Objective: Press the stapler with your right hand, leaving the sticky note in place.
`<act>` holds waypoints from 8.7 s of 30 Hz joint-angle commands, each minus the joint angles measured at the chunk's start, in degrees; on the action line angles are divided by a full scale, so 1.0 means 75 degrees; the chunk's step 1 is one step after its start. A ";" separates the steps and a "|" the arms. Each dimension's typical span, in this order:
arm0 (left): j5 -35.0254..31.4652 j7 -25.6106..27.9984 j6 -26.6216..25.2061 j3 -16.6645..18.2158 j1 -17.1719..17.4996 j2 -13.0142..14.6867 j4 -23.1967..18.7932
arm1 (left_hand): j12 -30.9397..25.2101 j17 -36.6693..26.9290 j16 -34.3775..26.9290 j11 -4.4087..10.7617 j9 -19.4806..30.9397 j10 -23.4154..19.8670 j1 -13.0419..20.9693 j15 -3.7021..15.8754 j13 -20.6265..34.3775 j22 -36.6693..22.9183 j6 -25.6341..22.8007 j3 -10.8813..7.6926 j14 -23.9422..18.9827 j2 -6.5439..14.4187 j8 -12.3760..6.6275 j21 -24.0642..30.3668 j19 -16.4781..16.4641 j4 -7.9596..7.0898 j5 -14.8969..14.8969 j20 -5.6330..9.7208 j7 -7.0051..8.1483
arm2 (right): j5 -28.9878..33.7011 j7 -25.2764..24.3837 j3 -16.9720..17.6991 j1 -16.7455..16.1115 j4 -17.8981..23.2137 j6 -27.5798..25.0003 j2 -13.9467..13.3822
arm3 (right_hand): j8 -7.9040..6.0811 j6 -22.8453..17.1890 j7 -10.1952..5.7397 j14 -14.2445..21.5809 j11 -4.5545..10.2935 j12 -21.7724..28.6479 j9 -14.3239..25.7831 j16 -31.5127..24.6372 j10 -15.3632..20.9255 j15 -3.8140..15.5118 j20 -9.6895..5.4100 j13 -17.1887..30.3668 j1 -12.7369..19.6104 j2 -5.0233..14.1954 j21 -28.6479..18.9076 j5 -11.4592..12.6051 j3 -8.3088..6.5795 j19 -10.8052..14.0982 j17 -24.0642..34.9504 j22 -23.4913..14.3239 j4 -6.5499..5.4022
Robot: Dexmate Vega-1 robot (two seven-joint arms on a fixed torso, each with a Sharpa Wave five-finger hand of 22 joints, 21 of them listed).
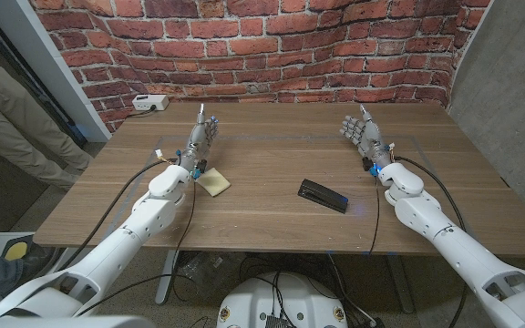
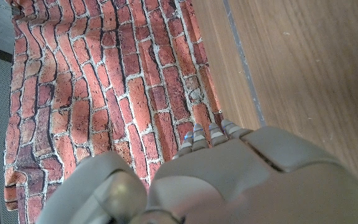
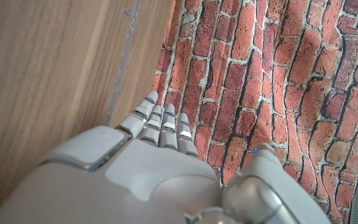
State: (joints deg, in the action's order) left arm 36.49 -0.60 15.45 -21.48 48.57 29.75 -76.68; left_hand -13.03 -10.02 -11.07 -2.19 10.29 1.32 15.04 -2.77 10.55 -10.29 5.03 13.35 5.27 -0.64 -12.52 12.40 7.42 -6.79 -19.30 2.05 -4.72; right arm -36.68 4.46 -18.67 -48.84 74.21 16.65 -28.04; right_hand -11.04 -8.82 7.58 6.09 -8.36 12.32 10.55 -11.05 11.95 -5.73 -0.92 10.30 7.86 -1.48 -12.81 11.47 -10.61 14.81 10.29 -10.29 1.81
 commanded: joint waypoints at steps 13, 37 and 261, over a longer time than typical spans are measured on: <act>-0.0050 0.0250 -0.0156 0.0197 0.0668 0.0453 -0.1110 | -0.0047 -0.0042 -0.0051 -0.0026 0.0021 -0.0133 0.0086 0.0019 0.0018 -0.0017 -0.0047 0.0050 -0.0075 0.0073 -0.0019 0.0017 0.0056 0.0016 -0.0054 0.0063 0.0025 | 0.1065 0.0628 0.1324 -0.1131 0.0968 0.0591 0.0698 | -0.0087 -0.0204 -0.0146 0.0366 0.0093 0.0108 0.0035 -0.0084 0.0246 0.0073 -0.0015 0.0028 0.0136 0.0019 -0.0069 0.0017 -0.0074 0.0242 0.0017 -0.0024 0.0065; 0.0043 -0.0014 -0.0002 0.0262 0.0635 0.0526 -0.1112 | -0.0118 -0.0043 -0.0113 -0.0040 0.0026 -0.0623 0.0262 0.0003 0.0024 -0.0016 -0.0431 0.0077 -0.0581 0.0222 -0.0043 0.0103 -0.0330 0.0072 -0.0085 -0.0055 0.0013 | 0.1647 0.0620 0.1593 -0.2107 0.2118 0.1317 0.0615 | -0.0175 -0.0596 -0.0335 0.0855 0.0245 0.0203 0.0041 -0.0131 0.0659 0.0224 -0.0047 0.0035 0.0171 0.0050 -0.0133 0.0001 -0.0047 0.0660 0.0027 -0.0030 0.0115; -0.0115 0.0962 -0.0632 0.0608 0.1431 0.1154 -0.2430 | 0.0102 -0.0053 0.0020 0.0085 0.0036 -0.1525 0.0885 0.0132 0.0043 -0.0013 -0.1332 0.0170 -0.1385 0.0840 0.0121 -0.0079 -0.0775 0.0162 0.0239 -0.0377 -0.0013 | 1.2076 -0.3026 -0.0734 -0.1112 0.2901 0.2678 -0.3740 | -0.0255 -0.2847 -0.1120 0.2170 0.1280 0.0174 0.0062 0.0055 0.2370 0.0991 -0.0417 0.0051 0.2487 0.0921 0.0027 -0.0116 -0.1329 0.1897 0.0044 -0.0067 0.0931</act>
State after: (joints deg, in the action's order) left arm 35.67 6.09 11.24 -17.03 59.06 38.30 -94.59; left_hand -12.25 -10.25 -11.00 -1.64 10.25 -9.61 21.41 -1.84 10.81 -10.25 -4.31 14.21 -4.70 5.32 -11.62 11.85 1.45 -5.78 -17.46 -0.42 -4.82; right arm 53.55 -17.37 -23.40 -57.92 97.26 35.99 -56.07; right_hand -12.49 -28.88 -0.81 21.97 0.87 13.03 10.94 -10.37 28.36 1.35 -2.77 10.53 25.65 5.30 -12.46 10.80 -20.17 28.91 10.55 -10.53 8.84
